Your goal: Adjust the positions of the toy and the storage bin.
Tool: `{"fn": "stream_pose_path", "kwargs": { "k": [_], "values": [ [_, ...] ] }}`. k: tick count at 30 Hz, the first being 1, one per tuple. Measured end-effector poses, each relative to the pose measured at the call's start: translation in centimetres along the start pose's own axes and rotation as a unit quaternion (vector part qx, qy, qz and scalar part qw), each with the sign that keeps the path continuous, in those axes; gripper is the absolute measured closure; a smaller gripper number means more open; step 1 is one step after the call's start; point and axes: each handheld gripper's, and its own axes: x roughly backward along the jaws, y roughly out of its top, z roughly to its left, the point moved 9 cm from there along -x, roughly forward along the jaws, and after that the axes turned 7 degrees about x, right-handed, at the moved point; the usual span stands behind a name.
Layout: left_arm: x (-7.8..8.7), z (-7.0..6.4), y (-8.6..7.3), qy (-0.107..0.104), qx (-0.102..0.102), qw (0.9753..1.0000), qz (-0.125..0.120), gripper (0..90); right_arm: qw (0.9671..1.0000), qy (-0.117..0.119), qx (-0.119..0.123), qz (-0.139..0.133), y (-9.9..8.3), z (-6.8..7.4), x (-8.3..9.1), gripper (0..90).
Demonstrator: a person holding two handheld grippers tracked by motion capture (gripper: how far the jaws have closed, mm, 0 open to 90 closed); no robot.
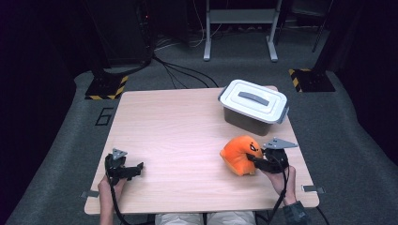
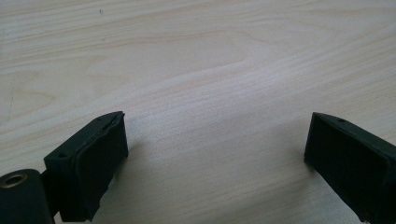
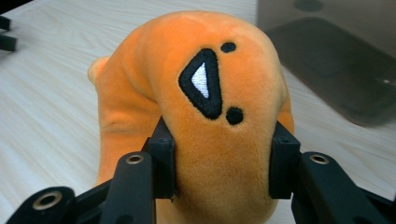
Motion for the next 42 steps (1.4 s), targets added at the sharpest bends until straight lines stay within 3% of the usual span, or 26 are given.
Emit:
{"fn": "stream_pose_path", "kwargs": {
  "k": [7, 12, 20, 30, 33, 35, 42],
  "values": [
    [0.0, 0.0, 0.0, 0.0, 0.0, 1.0, 0.0, 5.7, 0.9988, -0.044, -0.023, 0.004, -1.0, -2.9, 1.2, 55.0],
    [0.0, 0.0, 0.0, 0.0, 0.0, 1.0, 0.0, 5.7, 0.9956, -0.083, -0.035, 0.023, -2.0, -5.3, 1.6, 54.4],
    [0.0, 0.0, 0.0, 0.0, 0.0, 1.0, 0.0, 5.7, 0.9904, -0.116, -0.071, 0.022, -2.7, -7.9, 2.6, 53.6],
    [0.0, 0.0, 0.0, 0.0, 0.0, 1.0, 0.0, 5.7, 0.983, -0.154, -0.094, 0.035, -3.9, -10.3, 3.3, 49.5],
    [0.0, 0.0, 0.0, 0.0, 0.0, 1.0, 0.0, 5.7, 0.9813, -0.154, -0.11, 0.033, -4.4, -10.7, 3.3, 43.6],
    [0.0, 0.0, 0.0, 0.0, 0.0, 1.0, 0.0, 5.7, 0.9802, -0.158, -0.114, 0.034, -4.4, -10.9, 3.3, 35.1],
    [0.0, 0.0, 0.0, 0.001, 0.001, 1.0, 0.0, 5.7, 0.9802, -0.16, -0.112, 0.031, -3.8, -10.8, 3.5, 16.6]
  ]
}}
